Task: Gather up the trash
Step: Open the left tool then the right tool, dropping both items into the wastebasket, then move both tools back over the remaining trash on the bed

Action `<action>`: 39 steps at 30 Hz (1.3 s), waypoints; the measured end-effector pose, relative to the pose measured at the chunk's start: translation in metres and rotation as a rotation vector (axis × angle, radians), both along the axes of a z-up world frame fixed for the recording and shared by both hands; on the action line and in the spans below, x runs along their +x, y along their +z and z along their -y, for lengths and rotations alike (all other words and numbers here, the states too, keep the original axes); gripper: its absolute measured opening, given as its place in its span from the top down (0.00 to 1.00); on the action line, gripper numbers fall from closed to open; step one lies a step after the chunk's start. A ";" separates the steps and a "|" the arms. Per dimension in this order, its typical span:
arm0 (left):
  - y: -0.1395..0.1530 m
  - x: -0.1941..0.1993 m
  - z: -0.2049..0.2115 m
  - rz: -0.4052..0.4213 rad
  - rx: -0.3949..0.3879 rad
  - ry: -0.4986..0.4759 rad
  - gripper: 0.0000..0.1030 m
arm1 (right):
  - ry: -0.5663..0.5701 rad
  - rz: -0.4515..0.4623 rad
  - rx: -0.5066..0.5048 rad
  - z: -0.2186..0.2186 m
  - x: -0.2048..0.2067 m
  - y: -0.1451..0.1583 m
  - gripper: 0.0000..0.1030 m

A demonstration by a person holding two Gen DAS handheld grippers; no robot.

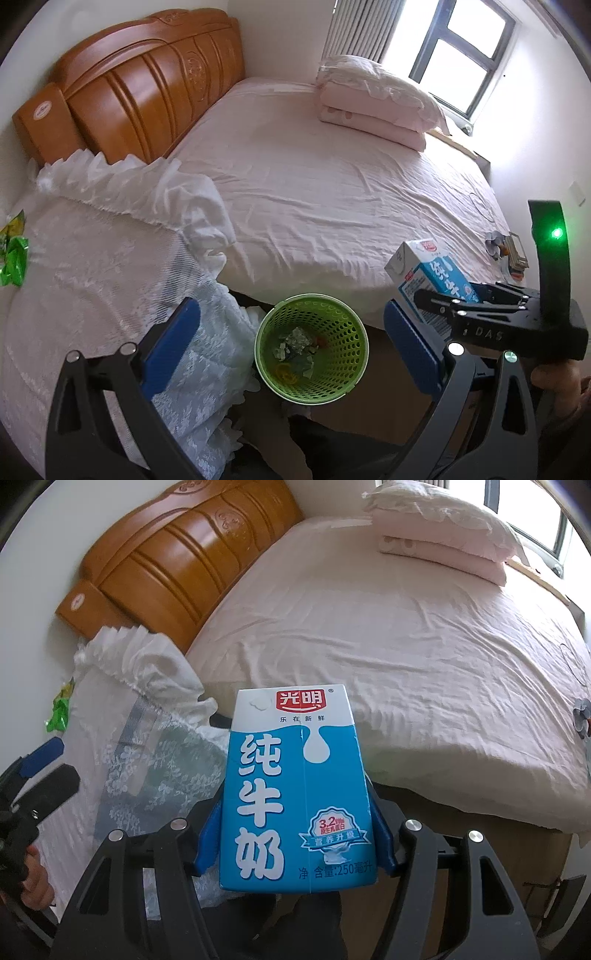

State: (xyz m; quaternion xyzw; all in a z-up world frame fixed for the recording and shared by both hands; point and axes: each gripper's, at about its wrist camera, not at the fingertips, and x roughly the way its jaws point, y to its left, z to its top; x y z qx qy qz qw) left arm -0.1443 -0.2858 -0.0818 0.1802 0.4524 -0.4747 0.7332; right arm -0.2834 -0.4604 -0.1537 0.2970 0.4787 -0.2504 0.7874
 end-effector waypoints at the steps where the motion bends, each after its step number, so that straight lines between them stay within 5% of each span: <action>1: 0.000 0.002 -0.002 -0.001 0.000 0.004 0.08 | 0.004 -0.004 0.002 -0.001 0.001 -0.001 0.36; 4: 0.001 0.005 -0.007 0.000 0.000 0.013 0.08 | 0.021 -0.029 0.018 -0.007 0.008 -0.009 0.35; 8: 0.002 0.010 -0.012 0.004 -0.001 0.027 0.08 | 0.009 -0.068 0.002 -0.011 0.018 -0.016 0.03; 28: 0.008 0.030 -0.041 0.016 -0.011 0.097 0.08 | 0.006 -0.053 0.001 -0.019 0.042 -0.010 0.02; 39: 0.024 0.074 -0.109 0.111 -0.014 0.358 0.08 | 0.105 0.067 -0.047 -0.052 0.080 0.025 0.02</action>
